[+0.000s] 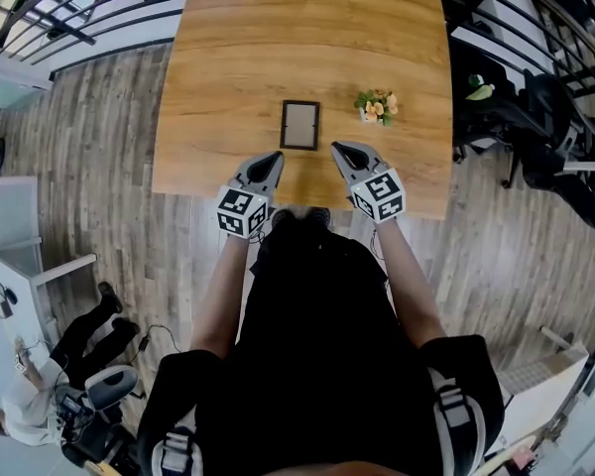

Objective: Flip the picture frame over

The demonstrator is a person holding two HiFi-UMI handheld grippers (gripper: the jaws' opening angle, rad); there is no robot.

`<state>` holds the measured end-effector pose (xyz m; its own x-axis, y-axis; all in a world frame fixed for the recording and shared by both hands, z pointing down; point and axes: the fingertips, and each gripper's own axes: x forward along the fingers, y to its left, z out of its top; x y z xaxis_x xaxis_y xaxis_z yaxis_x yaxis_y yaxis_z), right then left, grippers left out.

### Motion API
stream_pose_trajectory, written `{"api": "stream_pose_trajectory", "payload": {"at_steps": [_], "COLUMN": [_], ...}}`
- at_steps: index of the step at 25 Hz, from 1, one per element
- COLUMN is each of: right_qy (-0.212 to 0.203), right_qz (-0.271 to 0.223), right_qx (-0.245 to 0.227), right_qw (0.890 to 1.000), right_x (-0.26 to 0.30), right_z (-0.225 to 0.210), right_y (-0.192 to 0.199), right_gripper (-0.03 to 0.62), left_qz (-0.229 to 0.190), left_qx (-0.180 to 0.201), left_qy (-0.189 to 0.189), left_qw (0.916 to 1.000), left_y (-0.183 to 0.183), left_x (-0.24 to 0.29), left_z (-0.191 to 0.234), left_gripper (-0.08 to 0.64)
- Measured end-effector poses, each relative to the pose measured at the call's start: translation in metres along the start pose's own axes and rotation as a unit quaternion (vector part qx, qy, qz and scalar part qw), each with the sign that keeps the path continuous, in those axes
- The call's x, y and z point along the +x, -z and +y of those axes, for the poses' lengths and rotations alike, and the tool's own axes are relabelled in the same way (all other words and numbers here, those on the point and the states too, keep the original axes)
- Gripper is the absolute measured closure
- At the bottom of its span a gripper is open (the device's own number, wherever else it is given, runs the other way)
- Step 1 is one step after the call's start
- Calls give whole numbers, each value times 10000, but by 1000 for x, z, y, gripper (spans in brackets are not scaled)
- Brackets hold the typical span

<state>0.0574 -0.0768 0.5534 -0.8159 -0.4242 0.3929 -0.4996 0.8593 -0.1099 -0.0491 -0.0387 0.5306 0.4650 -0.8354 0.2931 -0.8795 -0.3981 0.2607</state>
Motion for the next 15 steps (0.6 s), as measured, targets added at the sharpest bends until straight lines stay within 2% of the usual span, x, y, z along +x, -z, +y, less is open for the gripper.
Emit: {"api": "stream_pose_trajectory", "payload": {"at_steps": [6, 15], "right_qy": [-46, -37], "right_qz": [37, 190], "right_qx": [-12, 108], "right_qw": [10000, 9998], "right_x": [1, 15], "right_z": [-1, -26], "right_y": [-1, 1], "right_gripper": [586, 586], "left_qz": [31, 191], "left_qx": [-101, -173], "left_qy": [-75, -149], "left_qw": [9999, 9996], "left_y": [4, 6], "left_x": [8, 31], "left_z": [8, 26], "left_gripper": [540, 540]}}
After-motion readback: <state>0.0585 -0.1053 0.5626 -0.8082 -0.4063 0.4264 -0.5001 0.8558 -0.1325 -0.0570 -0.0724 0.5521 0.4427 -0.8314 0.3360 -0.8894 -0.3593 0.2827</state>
